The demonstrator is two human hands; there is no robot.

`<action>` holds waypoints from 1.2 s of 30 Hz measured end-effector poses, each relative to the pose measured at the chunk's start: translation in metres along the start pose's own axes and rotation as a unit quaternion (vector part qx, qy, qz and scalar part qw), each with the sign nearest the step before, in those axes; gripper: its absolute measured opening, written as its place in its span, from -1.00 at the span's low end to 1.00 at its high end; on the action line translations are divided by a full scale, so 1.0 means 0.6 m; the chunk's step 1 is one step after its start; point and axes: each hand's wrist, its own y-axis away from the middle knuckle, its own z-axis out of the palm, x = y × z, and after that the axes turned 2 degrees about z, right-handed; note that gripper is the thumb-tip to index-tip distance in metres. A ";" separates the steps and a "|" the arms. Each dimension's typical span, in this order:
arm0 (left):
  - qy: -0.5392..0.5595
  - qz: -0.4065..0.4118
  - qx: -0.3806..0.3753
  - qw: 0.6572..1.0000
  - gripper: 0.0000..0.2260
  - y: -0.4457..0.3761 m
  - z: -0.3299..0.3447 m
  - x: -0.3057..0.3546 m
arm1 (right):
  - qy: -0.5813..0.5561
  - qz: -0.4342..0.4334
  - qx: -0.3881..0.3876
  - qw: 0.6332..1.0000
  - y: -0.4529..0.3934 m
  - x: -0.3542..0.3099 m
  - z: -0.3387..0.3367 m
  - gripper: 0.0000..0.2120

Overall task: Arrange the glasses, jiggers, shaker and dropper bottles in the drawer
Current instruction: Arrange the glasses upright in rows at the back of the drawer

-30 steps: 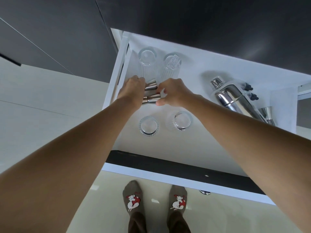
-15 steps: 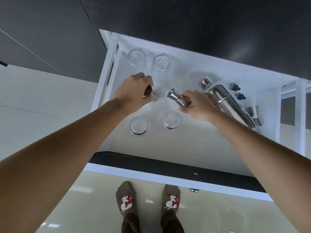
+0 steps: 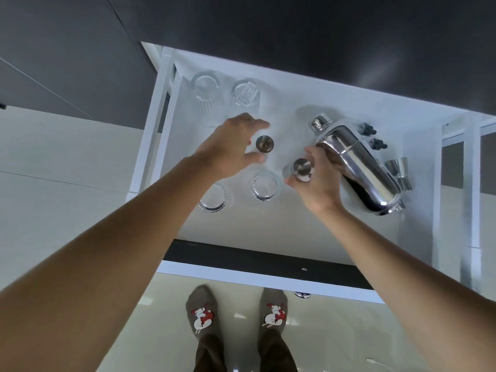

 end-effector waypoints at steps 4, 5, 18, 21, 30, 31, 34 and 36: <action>0.037 -0.092 0.200 0.975 -0.60 0.113 -0.024 0.002 | 0.041 -0.186 0.101 0.976 0.082 -0.032 -0.028 -0.62; 0.029 -0.103 0.182 0.978 -0.56 0.147 -0.021 0.002 | 0.060 -0.234 0.091 0.966 0.103 -0.035 -0.024 -0.65; -0.007 -0.127 0.066 0.990 -0.48 0.160 -0.021 -0.033 | 0.157 -0.333 -0.031 0.929 0.071 -0.078 0.056 -0.63; -0.032 -0.132 0.079 0.988 -0.45 0.162 -0.026 -0.033 | 0.156 -0.323 -0.030 0.933 0.061 -0.093 0.061 -0.62; -0.038 -0.124 0.104 0.986 -0.39 0.152 -0.030 -0.046 | 0.169 -0.354 0.022 0.920 0.034 -0.096 0.074 -0.56; -0.043 -0.123 0.124 0.984 -0.40 0.141 -0.033 -0.050 | 0.176 -0.354 0.029 0.918 0.030 -0.099 0.076 -0.55; -0.052 -0.123 0.152 0.979 -0.42 0.108 -0.036 -0.060 | 0.179 -0.323 0.059 0.928 0.014 -0.109 0.084 -0.57; -0.053 -0.123 0.162 0.978 -0.42 0.089 -0.036 -0.062 | 0.171 -0.294 0.064 0.938 0.002 -0.116 0.088 -0.58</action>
